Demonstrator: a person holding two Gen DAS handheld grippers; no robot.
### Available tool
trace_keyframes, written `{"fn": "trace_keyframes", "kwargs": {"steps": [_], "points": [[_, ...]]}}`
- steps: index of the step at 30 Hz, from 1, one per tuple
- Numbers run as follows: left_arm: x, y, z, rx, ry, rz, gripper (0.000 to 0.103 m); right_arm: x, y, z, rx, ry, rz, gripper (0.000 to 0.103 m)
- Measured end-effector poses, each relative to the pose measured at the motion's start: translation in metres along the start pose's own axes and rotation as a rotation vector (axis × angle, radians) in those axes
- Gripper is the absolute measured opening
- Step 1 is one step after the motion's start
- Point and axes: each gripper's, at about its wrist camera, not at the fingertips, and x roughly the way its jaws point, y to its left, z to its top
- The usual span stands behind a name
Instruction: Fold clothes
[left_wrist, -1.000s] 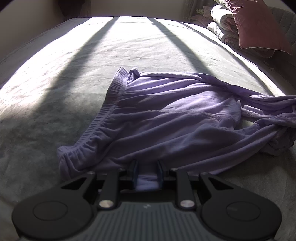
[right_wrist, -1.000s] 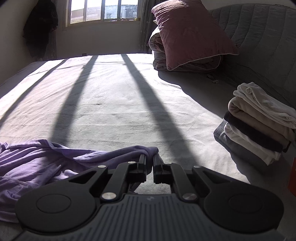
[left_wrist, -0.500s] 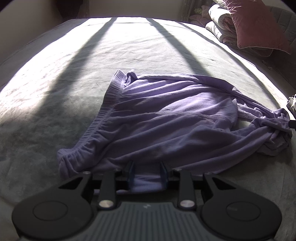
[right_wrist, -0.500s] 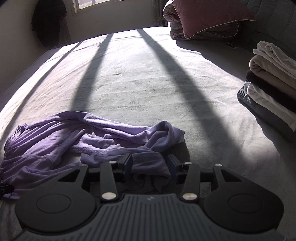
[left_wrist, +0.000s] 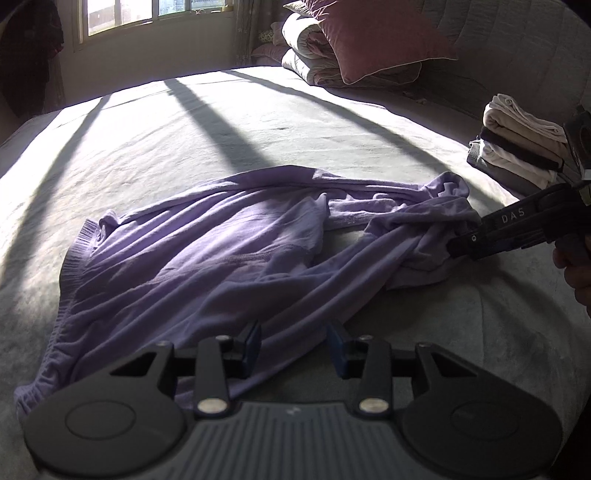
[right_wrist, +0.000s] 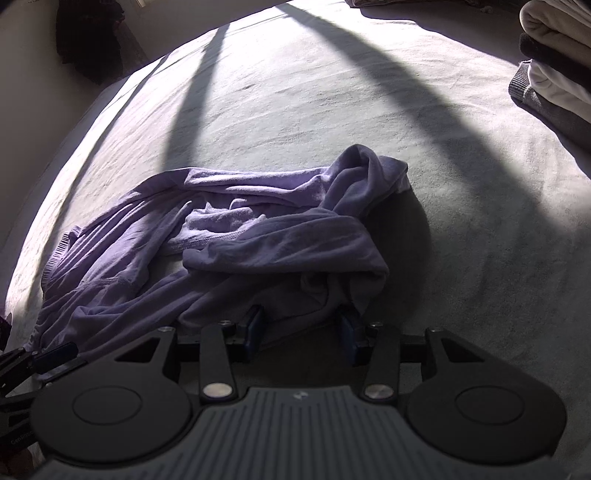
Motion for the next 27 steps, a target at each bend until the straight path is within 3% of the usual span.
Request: {"fn": "trace_keyframes", "kwargs": {"steps": [1,2,3,7,14,21,27], "points": [[0.004,-0.005,0.001,0.016,0.003,0.004,0.040,0.002,0.002,0.000,-0.010,-0.010,-0.007,0.040],[0.008,-0.009,0.002,0.026,0.005,0.010,0.040,0.003,0.004,0.000,-0.025,-0.019,-0.013,0.021],[0.012,-0.012,0.003,0.033,0.008,0.018,0.040,0.002,0.005,0.000,-0.043,-0.024,-0.015,0.014],[0.021,-0.019,0.008,0.036,0.027,0.037,0.039,-0.005,0.002,0.002,-0.072,-0.028,-0.008,0.010],[0.027,-0.022,0.011,0.032,0.052,0.064,0.039,-0.035,-0.023,0.008,-0.097,-0.085,-0.073,0.010],[0.023,-0.016,0.009,0.018,0.054,0.057,0.038,-0.055,-0.051,0.016,-0.129,-0.188,-0.281,0.010],[0.010,0.001,0.004,-0.029,0.047,0.049,0.038,-0.053,-0.068,0.025,-0.127,-0.207,-0.365,0.010]]}}
